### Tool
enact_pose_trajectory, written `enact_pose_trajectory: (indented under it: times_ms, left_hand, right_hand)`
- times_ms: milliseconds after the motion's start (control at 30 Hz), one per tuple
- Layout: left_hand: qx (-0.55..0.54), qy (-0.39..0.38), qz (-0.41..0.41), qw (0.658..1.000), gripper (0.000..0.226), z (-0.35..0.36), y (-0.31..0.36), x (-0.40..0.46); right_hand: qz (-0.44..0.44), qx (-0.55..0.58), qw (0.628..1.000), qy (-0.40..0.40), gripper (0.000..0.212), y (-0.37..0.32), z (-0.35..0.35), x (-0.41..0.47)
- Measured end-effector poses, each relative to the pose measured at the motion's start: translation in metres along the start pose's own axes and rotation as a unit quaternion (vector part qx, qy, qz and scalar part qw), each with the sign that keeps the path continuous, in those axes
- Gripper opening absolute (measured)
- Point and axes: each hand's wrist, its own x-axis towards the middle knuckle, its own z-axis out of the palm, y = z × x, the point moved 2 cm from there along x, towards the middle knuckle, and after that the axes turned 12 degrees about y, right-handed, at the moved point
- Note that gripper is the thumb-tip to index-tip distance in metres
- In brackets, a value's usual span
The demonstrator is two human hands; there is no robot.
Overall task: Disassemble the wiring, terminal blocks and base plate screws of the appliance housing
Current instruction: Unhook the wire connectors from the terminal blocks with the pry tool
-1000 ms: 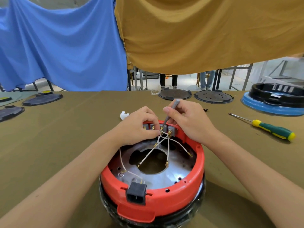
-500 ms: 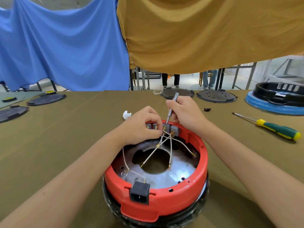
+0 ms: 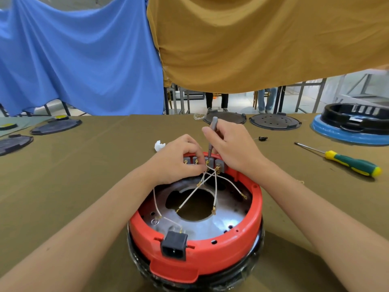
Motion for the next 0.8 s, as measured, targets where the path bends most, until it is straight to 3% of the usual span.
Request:
enact_pose_trajectory:
  times_ms: [800]
  left_hand:
    - [-0.025, -0.006, -0.003, 1.0, 0.006, -0.0005, -0.0008, -0.0001]
  right_hand:
    - [0.0, 0.027, 0.999, 0.017, 0.036, 0.0012, -0.0016, -0.0008]
